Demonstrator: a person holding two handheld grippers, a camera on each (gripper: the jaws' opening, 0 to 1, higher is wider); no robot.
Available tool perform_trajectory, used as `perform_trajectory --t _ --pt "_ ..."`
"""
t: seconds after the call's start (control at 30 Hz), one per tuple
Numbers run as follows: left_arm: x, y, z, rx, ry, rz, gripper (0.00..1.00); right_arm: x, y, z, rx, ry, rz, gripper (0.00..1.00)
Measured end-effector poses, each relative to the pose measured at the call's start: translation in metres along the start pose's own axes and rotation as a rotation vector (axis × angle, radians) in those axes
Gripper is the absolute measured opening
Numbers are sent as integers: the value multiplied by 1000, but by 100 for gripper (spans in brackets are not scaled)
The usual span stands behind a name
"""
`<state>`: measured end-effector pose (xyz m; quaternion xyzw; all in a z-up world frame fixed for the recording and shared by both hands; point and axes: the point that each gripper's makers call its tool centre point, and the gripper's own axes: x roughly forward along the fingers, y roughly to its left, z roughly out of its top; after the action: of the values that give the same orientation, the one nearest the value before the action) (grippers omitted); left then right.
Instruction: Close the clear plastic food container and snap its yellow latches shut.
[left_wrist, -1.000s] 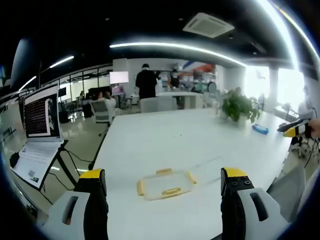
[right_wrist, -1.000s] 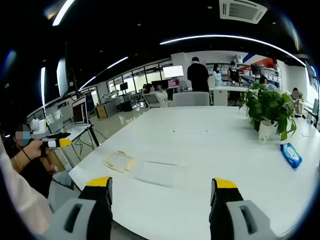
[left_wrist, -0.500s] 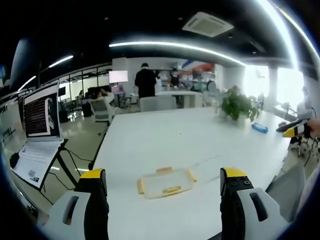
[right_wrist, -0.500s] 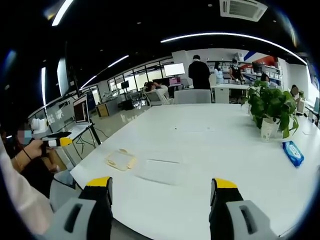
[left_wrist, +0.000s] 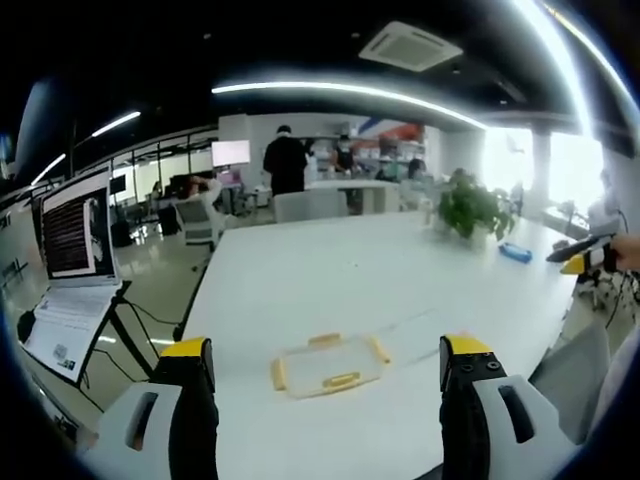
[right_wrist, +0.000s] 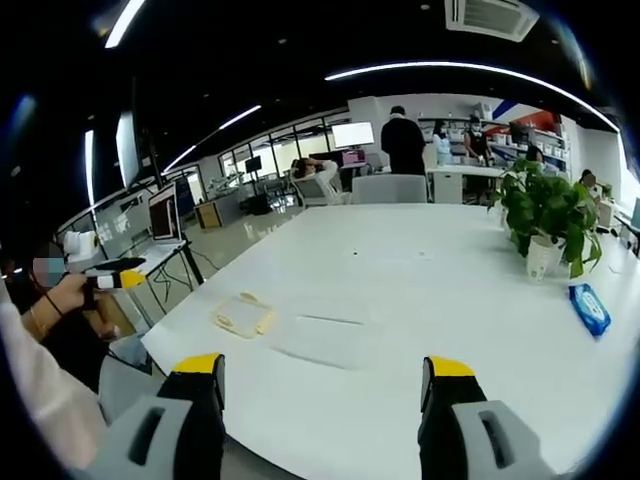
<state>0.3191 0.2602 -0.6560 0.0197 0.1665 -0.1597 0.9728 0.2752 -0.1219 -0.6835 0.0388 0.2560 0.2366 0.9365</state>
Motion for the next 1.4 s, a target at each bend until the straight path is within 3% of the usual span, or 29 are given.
perform_trajectory --t 0.93,1.4 --pt "1 -3 -11 -11 21 -12 91 6 9 -22 7 58 8 80" --pt "8 -11 -15 -18 34 -40 90 12 13 -24 6 74 32 80"
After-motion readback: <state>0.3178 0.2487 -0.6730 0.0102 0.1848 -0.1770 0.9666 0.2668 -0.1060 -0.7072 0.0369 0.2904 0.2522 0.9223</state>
